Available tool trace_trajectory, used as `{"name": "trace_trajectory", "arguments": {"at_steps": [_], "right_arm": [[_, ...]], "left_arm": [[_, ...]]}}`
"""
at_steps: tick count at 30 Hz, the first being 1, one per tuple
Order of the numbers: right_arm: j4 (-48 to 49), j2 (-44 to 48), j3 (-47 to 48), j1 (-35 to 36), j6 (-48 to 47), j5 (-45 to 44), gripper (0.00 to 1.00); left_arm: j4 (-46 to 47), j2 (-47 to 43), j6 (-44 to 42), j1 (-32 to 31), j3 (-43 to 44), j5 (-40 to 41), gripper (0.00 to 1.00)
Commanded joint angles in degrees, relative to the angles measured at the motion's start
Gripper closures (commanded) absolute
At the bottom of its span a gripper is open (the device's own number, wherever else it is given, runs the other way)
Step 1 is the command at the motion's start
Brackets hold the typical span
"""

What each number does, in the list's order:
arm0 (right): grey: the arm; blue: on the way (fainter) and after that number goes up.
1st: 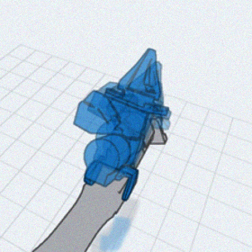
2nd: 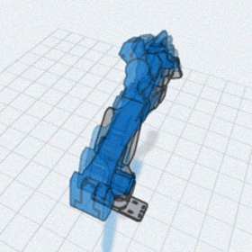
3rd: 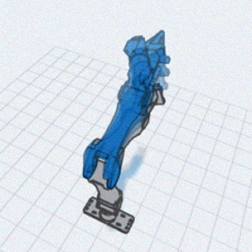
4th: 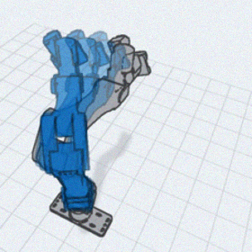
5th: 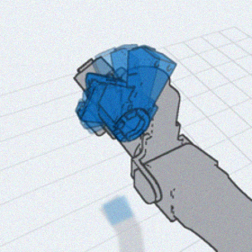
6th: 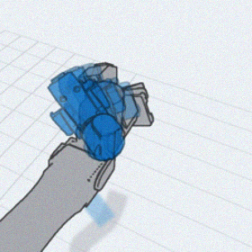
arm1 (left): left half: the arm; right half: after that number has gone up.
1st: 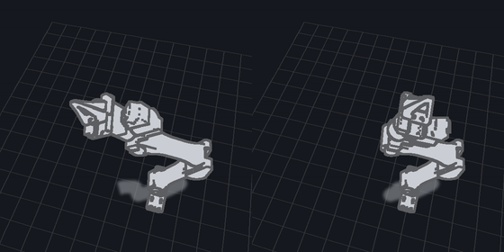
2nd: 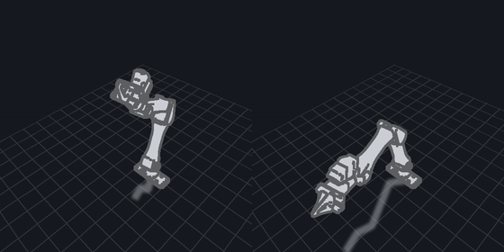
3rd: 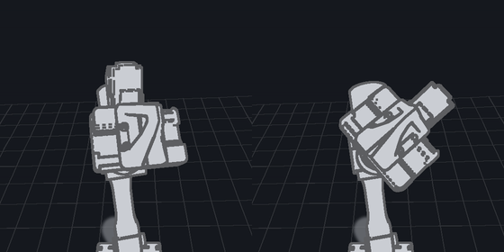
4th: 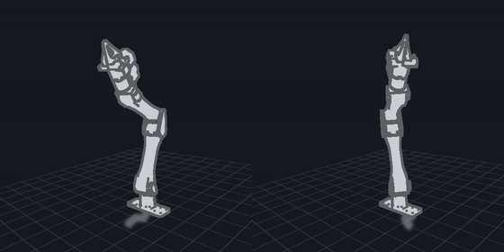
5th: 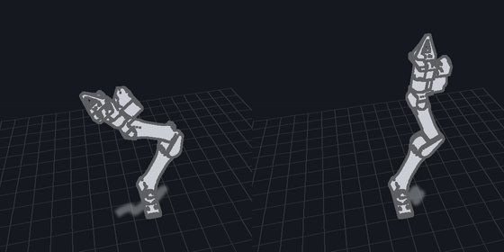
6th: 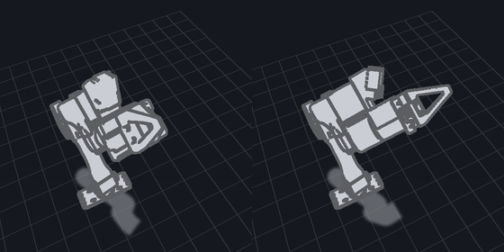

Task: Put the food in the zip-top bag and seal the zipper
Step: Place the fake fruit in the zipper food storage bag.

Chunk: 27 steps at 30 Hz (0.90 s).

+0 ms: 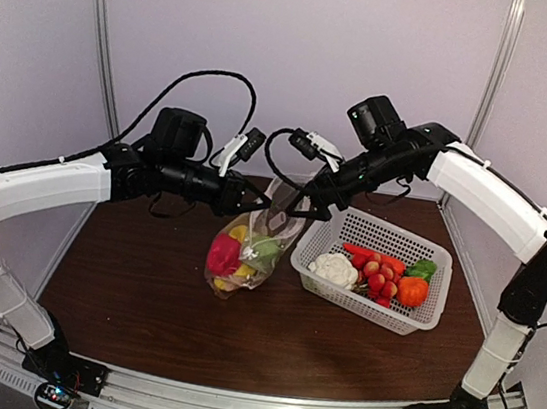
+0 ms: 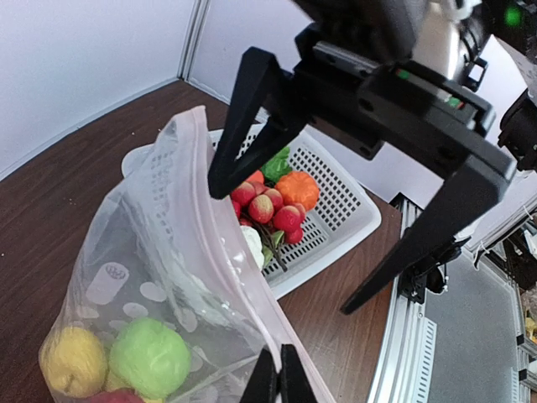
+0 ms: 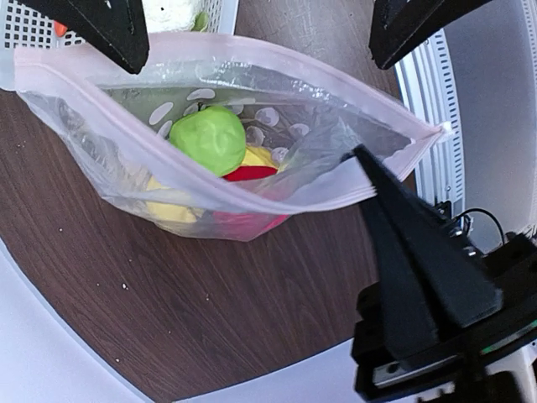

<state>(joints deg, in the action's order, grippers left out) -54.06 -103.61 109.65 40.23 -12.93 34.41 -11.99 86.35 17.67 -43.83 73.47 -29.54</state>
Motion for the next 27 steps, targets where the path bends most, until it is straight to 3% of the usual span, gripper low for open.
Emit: {"name": "trace_trajectory", "arguments": {"at_steps": [1, 5, 9, 11, 17, 27], "right_arm": [[-5.0, 8.4, 0.0, -0.5, -5.8, 2.1, 0.07], [-3.8, 16.9, -5.3, -8.5, -7.6, 4.5, 0.07], [2.9, 23.4, -15.6, -19.3, -5.3, 5.1, 0.08], [4.3, 25.0, -20.1, -20.8, -7.1, 0.1, 0.08], [4.6, 22.7, -26.3, -21.0, -10.3, -8.7, 0.1], [2.9, 18.5, -29.0, -21.9, -9.9, -23.2, 0.11]], "left_arm": [[1.5, -0.2, -0.8, 0.0, 0.2, 1.2, 1.0], [-5.5, -5.1, -7.2, 2.6, 4.0, 11.5, 1.0], [1.0, -14.5, -7.3, 7.8, 0.3, 13.9, 1.0], [0.9, -13.4, -6.4, 8.0, 0.4, 10.6, 1.0], [-2.5, 2.6, -0.2, 5.8, 4.4, -5.1, 1.0], [2.2, 1.2, 1.9, 4.1, 1.1, -6.6, 1.0]]}}
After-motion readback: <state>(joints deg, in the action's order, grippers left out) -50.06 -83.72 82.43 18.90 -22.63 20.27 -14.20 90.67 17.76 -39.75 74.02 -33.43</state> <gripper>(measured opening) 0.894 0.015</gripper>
